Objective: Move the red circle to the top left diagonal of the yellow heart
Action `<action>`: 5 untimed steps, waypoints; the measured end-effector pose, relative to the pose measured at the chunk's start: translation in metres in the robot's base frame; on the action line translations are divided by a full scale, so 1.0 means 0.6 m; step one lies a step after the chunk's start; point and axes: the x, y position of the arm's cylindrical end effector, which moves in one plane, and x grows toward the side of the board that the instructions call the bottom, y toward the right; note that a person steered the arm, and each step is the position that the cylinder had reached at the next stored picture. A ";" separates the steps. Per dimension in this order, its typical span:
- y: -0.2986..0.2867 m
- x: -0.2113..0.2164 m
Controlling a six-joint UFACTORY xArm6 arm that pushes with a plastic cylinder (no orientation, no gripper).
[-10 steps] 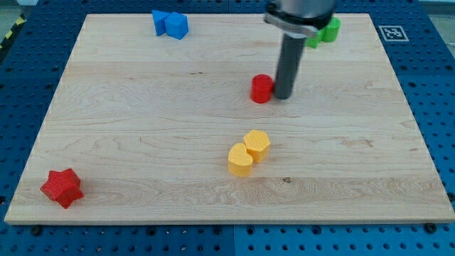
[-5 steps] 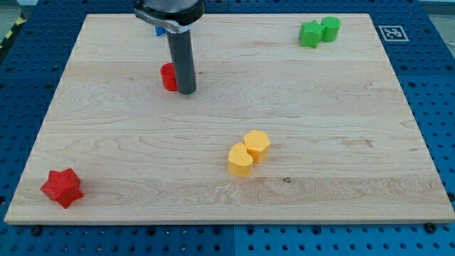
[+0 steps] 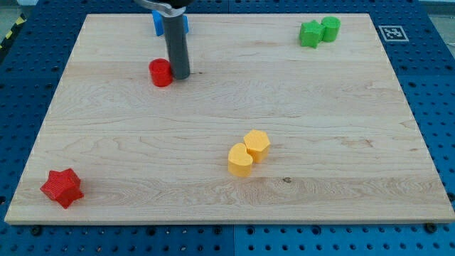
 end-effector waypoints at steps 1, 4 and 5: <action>-0.049 -0.001; -0.063 0.081; -0.063 0.135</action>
